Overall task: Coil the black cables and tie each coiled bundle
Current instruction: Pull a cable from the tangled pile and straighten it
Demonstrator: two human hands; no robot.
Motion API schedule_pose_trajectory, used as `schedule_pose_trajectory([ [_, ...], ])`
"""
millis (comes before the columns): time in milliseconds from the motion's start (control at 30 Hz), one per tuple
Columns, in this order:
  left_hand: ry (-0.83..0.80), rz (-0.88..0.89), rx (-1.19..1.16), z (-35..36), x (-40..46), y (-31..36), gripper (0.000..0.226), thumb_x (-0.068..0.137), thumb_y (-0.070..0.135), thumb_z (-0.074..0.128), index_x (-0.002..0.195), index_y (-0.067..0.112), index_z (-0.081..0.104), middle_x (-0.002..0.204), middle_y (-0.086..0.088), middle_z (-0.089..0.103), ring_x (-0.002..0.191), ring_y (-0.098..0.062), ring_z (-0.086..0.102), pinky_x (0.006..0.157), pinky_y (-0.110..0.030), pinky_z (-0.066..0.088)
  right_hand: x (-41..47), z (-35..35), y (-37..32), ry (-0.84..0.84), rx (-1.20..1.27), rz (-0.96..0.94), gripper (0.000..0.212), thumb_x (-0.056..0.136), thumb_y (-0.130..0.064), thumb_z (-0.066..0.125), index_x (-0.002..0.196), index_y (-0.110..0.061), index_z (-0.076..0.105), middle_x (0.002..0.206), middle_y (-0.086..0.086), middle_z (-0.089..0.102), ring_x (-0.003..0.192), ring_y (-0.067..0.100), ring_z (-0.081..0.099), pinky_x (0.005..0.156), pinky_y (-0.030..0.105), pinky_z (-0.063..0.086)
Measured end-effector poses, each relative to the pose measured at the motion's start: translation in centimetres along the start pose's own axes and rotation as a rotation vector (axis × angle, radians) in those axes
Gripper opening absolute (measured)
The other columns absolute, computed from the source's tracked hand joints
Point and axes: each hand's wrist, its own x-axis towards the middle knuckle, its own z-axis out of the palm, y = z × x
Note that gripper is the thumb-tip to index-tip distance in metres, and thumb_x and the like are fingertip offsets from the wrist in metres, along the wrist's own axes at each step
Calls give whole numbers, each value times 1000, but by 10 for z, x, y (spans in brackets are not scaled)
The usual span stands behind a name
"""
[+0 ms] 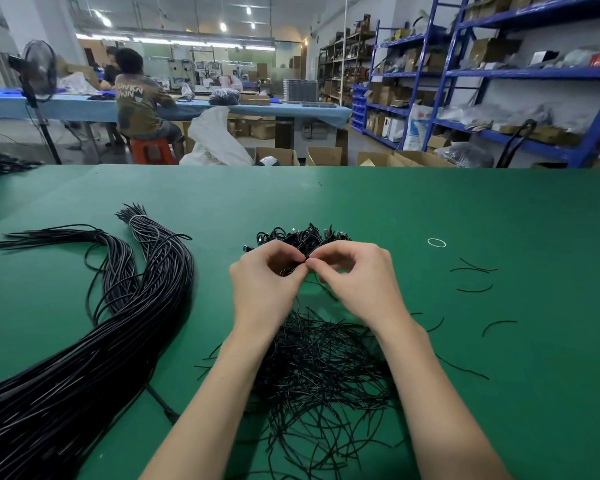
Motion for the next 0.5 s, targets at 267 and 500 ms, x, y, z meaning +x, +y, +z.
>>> schedule_pose_trajectory([
  [267,-50,86,30,1,0,-2,18,74,9,84,76,22,71,72,16,71,71,6,66,69,-5,46,-1,-4,1,14,-20,-26,8,82,-19,83,86,-27,84,77,-30,72,74,-8,70,70,3,47],
  [500,-203,-28,-93,-2,0,1,11,77,16,84,83,21,76,78,11,75,74,2,68,68,-8,47,-2,-1,7,94,-95,-148,11,87,-9,77,85,-19,79,75,-20,69,79,-7,66,65,1,45],
])
